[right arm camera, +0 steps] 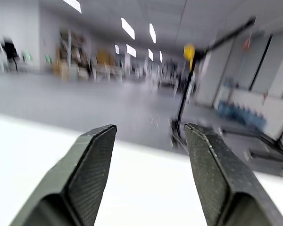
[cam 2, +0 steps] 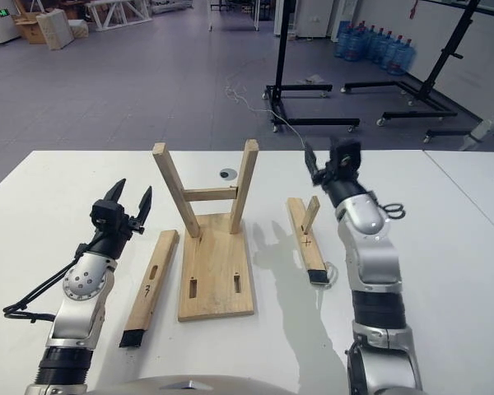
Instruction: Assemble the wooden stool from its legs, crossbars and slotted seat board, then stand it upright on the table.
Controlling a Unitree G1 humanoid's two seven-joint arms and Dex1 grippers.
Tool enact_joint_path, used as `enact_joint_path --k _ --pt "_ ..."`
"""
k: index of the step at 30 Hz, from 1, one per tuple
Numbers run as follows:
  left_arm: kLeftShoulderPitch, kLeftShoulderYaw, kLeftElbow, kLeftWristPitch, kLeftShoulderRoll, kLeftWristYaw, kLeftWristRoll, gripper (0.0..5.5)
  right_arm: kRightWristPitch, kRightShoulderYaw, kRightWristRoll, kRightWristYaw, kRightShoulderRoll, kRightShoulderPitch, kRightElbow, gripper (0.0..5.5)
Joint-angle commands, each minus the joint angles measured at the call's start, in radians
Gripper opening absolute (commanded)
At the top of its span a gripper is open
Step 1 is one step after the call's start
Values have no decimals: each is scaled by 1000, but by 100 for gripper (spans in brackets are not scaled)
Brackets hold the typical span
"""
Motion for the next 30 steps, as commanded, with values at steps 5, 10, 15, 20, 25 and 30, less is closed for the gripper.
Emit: enact_joint_path --k 5,10,15,20,25,30 --pt "11 -16 -2 12 9 -32 -3 278 -14 23 -66 -77 74 -32 238 264" --pt "18 -30 -5 16 3 -37 -1 278 -1 -8 -46 -85 93 -28 195 264" --pt "14 -31 -12 20 6 -37 -2 278 -13 -58 -2 -89 117 -8 89 264" --pt "13 -27 -15 20 11 -39 -5 278 -29 -90 48 -75 133 -10 6 264" --pt "30 -23 -30 20 10 -34 -3 278 30 -171 149 22 48 19 -40 264" --pt "77 -28 -63 24 -7 -16 3 278 61 -285 219 225 -134 146 68 264"
